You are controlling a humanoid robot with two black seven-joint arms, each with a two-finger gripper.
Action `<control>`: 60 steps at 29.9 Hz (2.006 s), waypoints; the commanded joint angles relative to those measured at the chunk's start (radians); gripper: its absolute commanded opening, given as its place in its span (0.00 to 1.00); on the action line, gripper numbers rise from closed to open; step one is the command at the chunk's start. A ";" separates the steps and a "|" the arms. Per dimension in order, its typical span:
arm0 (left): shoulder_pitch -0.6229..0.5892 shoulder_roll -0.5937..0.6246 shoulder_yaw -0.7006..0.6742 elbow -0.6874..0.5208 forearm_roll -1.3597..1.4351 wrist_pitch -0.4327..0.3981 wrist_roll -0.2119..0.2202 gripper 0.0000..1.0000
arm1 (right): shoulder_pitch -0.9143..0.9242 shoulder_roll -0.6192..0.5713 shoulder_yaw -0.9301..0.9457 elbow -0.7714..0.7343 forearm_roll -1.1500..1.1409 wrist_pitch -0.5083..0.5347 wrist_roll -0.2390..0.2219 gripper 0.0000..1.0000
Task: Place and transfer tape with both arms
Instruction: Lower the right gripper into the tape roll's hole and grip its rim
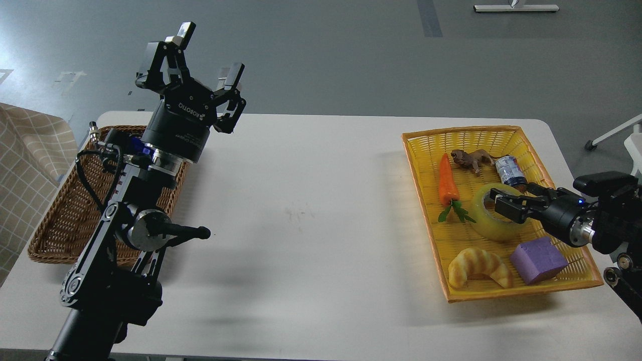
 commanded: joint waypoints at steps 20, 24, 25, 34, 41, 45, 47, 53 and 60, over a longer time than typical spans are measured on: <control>0.007 0.016 -0.004 0.005 -0.002 -0.008 -0.003 0.98 | 0.003 0.016 -0.019 -0.068 -0.003 0.011 0.003 0.77; 0.007 0.019 -0.011 0.009 -0.009 -0.008 -0.003 0.98 | 0.005 0.026 -0.020 -0.073 -0.003 0.011 0.003 0.65; 0.007 0.020 -0.011 0.011 -0.008 -0.008 -0.003 0.98 | 0.009 0.029 -0.022 -0.078 -0.003 0.011 0.003 0.62; 0.006 0.017 -0.013 0.014 -0.008 0.002 -0.011 0.98 | 0.046 0.063 -0.023 -0.094 -0.003 0.035 -0.011 0.41; 0.007 0.017 -0.011 0.017 -0.008 0.003 -0.011 0.98 | 0.046 0.055 -0.023 -0.107 -0.007 0.042 -0.006 0.37; 0.007 0.017 -0.011 0.017 -0.006 0.005 -0.009 0.98 | 0.038 0.047 -0.023 -0.108 -0.007 0.061 0.000 0.29; 0.007 0.016 -0.011 0.017 -0.006 0.005 -0.009 0.98 | 0.034 0.037 -0.029 -0.105 -0.008 0.072 0.001 0.26; 0.010 0.013 -0.010 0.017 -0.005 0.005 -0.008 0.98 | 0.044 0.023 -0.045 -0.096 -0.007 0.106 0.001 0.19; 0.012 0.014 -0.010 0.017 -0.006 0.008 -0.008 0.98 | 0.052 0.018 -0.046 -0.076 -0.007 0.152 0.001 0.15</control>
